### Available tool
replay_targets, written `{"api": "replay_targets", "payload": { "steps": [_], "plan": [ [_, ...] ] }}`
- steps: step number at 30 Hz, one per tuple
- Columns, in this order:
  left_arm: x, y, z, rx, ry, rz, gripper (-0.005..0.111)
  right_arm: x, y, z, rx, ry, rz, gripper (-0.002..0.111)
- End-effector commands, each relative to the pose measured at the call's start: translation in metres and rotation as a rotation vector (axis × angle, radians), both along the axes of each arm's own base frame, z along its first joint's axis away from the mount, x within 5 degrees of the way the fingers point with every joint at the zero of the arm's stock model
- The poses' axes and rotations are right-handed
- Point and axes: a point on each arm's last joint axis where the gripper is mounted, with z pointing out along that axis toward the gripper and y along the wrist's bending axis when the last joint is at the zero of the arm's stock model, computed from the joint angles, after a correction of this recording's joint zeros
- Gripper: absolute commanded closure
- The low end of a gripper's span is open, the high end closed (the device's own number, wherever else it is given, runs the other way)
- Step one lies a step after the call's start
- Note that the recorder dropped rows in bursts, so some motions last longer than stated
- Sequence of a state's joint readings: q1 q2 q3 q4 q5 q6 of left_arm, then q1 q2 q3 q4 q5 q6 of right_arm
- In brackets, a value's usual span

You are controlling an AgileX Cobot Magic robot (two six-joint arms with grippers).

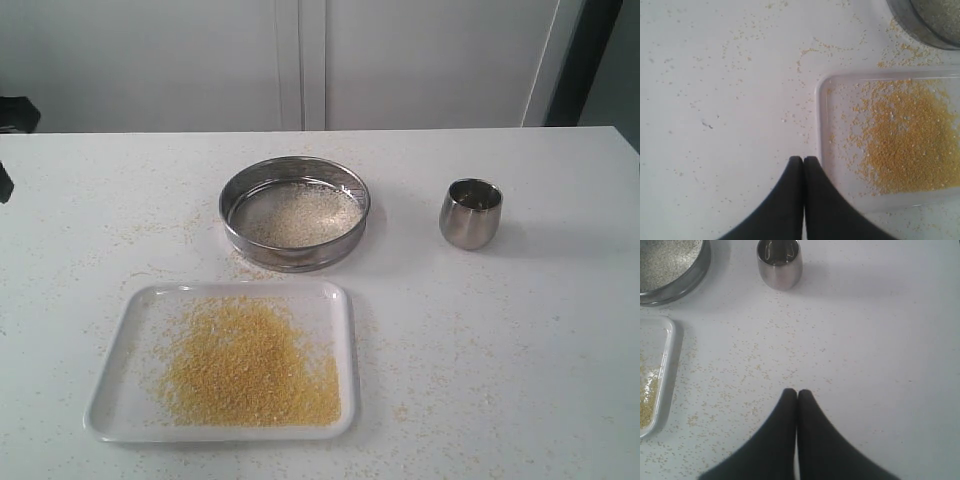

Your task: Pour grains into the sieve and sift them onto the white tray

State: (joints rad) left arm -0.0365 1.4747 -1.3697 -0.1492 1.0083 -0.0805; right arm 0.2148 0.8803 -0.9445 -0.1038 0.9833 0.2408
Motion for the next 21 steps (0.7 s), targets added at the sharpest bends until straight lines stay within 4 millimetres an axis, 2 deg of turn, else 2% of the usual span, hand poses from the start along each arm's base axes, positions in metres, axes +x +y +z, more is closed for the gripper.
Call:
{"api": "replay_targets", "payload": {
  "steps": [1, 12, 21],
  "plan": [
    [-0.028, 0.004, 0.008, -0.014, -0.042, 0.011, 0.107, 0.0, -0.001, 0.001, 0.003, -0.015, -0.006, 0.108],
    [-0.09, 0.004, 0.022, -0.029, -0.153, 0.012, 0.107, 0.0, -0.001, 0.001, 0.003, -0.015, -0.006, 0.108],
    [-0.132, 0.005, 0.035, -0.033, -0.27, 0.013, 0.107, 0.0, -0.001, 0.001, 0.003, -0.015, -0.006, 0.108]
  ]
}}
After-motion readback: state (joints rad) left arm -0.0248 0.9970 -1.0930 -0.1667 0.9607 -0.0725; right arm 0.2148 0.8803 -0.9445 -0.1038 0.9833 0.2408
